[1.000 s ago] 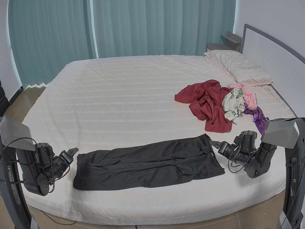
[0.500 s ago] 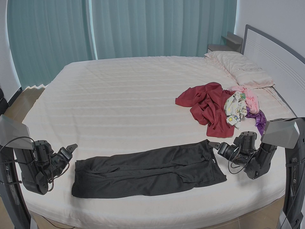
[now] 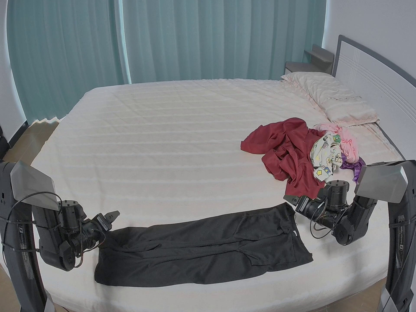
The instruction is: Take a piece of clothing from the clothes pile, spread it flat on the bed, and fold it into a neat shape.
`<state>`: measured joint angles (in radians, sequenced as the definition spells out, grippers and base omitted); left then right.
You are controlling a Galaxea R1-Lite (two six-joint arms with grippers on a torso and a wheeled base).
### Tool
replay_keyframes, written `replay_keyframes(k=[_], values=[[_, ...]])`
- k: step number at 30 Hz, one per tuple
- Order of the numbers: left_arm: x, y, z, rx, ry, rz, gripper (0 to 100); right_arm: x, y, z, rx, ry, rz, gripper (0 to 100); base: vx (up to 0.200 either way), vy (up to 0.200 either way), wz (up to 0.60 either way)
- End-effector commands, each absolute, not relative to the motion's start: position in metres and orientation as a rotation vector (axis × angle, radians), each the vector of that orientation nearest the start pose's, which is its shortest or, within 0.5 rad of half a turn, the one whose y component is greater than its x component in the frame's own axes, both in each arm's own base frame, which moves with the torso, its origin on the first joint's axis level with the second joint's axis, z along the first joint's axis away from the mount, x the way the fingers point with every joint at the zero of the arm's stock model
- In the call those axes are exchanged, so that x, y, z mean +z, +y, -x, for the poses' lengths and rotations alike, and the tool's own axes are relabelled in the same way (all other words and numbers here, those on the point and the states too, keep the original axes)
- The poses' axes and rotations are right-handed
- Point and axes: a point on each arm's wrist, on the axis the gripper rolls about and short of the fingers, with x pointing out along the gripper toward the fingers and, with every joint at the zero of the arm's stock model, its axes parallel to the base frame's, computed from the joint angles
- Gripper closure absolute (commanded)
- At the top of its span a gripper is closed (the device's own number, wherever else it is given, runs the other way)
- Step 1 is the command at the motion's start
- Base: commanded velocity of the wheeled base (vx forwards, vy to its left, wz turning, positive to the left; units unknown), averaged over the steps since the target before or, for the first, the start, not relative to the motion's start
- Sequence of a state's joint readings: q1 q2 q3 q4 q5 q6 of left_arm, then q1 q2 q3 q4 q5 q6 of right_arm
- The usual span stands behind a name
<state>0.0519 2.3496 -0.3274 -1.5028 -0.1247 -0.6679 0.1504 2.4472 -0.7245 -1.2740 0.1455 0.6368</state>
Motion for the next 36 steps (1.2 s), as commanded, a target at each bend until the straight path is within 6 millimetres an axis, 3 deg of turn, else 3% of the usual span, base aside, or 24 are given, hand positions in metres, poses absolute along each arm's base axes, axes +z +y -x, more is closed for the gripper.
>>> replay_keyframes(k=[1,27,28,36], values=[[-0.05,0.011,-0.288,0.118,0.593,0.639,0,-0.038,0.06,-0.365,0.139,0.532,-0.619,0,0.0,0.0,0.0],[-0.065,0.013,-0.284,0.196,0.625,0.497,0,-0.042,0.06,-0.365,0.136,0.541,-0.619,0,0.0,0.0,0.0],[-0.067,0.013,-0.284,0.197,0.628,0.495,100,-0.042,0.06,-0.365,0.136,0.541,-0.619,0,0.0,0.0,0.0],[-0.067,0.023,-0.291,0.223,0.593,0.505,100,-0.042,0.06,-0.365,0.136,0.541,-0.619,0,0.0,0.0,0.0]])
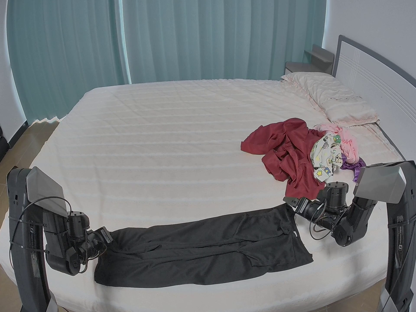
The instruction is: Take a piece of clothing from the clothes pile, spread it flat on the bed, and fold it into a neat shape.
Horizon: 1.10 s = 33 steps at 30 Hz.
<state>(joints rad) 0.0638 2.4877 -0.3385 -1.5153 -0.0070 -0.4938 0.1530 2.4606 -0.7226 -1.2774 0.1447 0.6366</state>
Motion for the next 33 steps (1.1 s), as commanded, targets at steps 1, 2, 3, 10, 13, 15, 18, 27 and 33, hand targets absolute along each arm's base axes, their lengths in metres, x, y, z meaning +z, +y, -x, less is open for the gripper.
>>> replay_keyframes(k=[1,2,3,10,13,15,18,27,33], values=[[-0.067,0.024,-0.292,0.228,0.587,0.508,100,-0.042,0.06,-0.365,0.136,0.541,-0.619,0,0.0,0.0,0.0],[-0.066,0.026,-0.293,0.233,0.579,0.51,100,-0.042,0.06,-0.365,0.136,0.541,-0.619,0,0.0,0.0,0.0],[-0.066,0.026,-0.293,0.233,0.579,0.51,100,-0.042,0.06,-0.365,0.136,0.541,-0.619,0,0.0,0.0,0.0],[-0.065,0.032,-0.299,0.276,0.544,0.518,100,-0.043,0.06,-0.365,0.134,0.543,-0.618,0,0.0,0.0,0.0],[-0.065,0.032,-0.299,0.28,0.544,0.523,100,-0.043,0.06,-0.365,0.134,0.543,-0.618,0,0.0,0.0,0.0],[-0.067,0.033,-0.298,0.282,0.548,0.524,100,-0.043,0.06,-0.365,0.134,0.543,-0.618,0,0.0,0.0,0.0],[-0.067,0.033,-0.298,0.283,0.55,0.526,100,-0.043,0.06,-0.365,0.134,0.543,-0.618,0,0.0,0.0,0.0],[-0.064,0.032,-0.298,0.28,0.54,0.582,0,-0.038,0.081,-0.357,0.189,0.56,-0.603,0,0.0,0.0,0.0],[-0.048,0.033,-0.298,0.215,0.513,0.722,0,-0.036,0.1,-0.353,0.237,0.578,-0.582,0,0.0,0.0,0.0]])
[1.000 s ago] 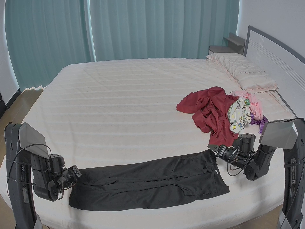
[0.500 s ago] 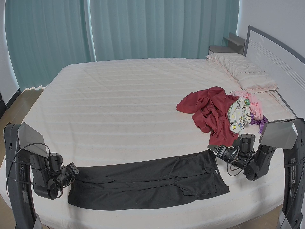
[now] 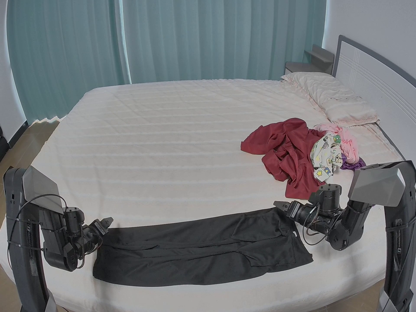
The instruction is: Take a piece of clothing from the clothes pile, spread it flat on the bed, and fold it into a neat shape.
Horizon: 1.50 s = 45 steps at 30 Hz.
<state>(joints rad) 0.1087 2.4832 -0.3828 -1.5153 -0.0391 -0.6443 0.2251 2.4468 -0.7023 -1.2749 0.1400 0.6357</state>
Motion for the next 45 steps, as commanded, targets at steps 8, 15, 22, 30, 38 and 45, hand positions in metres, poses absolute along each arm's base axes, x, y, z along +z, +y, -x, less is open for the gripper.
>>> replay_keyframes(k=[8,15,22,30,38,45], values=[[-0.045,0.034,-0.293,0.163,0.538,0.783,0,-0.04,0.121,-0.353,0.289,0.585,-0.563,0,0.0,0.0,0.0],[-0.045,0.034,-0.293,0.163,0.538,0.783,0,-0.057,0.12,-0.349,0.294,0.624,-0.488,0,0.0,0.0,0.0],[-0.045,0.034,-0.294,0.167,0.535,0.782,0,-0.058,0.115,-0.34,0.269,0.648,-0.47,100,0.0,0.0,0.0],[-0.046,0.034,-0.293,0.167,0.54,0.782,0,-0.06,0.104,-0.342,0.228,0.637,-0.45,100,0.0,0.0,0.0],[-0.044,0.034,-0.29,0.17,0.545,0.779,0,-0.06,0.104,-0.342,0.23,0.627,-0.448,0,0.0,0.0,0.0],[-0.035,0.03,-0.276,0.127,0.582,0.749,0,-0.044,0.097,-0.338,0.229,0.568,-0.47,0,0.0,0.0,0.0]])
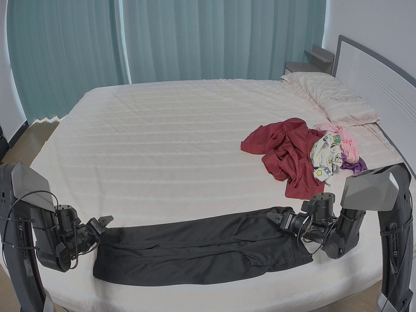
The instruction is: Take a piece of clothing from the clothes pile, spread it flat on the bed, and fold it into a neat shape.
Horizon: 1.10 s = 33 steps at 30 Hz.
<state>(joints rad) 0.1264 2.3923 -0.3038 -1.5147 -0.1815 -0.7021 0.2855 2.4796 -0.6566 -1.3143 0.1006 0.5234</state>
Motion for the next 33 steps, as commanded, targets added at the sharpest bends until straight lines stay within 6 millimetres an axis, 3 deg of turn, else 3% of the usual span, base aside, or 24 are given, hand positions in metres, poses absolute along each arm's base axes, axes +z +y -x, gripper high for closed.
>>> replay_keyframes(k=[1,5,11,19,23,30,33], values=[[-0.037,0.03,-0.275,0.121,0.594,0.721,0,-0.042,0.094,-0.338,0.224,0.559,-0.473,0,0.0,0.0,0.0],[-0.049,0.029,-0.266,0.118,0.662,0.644,0,-0.04,0.09,-0.339,0.217,0.545,-0.479,0,0.0,0.0,0.0],[-0.063,0.037,-0.269,0.19,0.664,0.567,0,-0.04,0.091,-0.338,0.218,0.547,-0.481,0,0.0,0.0,0.0],[-0.044,0.068,-0.268,0.27,0.584,0.57,0,-0.043,0.092,-0.338,0.218,0.554,-0.484,0,0.0,0.0,0.0],[-0.031,0.072,-0.265,0.266,0.612,0.588,0,-0.042,0.091,-0.338,0.217,0.553,-0.484,0,0.0,0.0,0.0],[-0.034,0.073,-0.261,0.317,0.668,0.457,0,-0.043,0.092,-0.337,0.218,0.556,-0.484,0,0.0,0.0,0.0],[-0.045,0.075,-0.262,0.397,0.693,0.397,0,-0.043,0.092,-0.338,0.218,0.554,-0.484,0,0.0,0.0,0.0]])
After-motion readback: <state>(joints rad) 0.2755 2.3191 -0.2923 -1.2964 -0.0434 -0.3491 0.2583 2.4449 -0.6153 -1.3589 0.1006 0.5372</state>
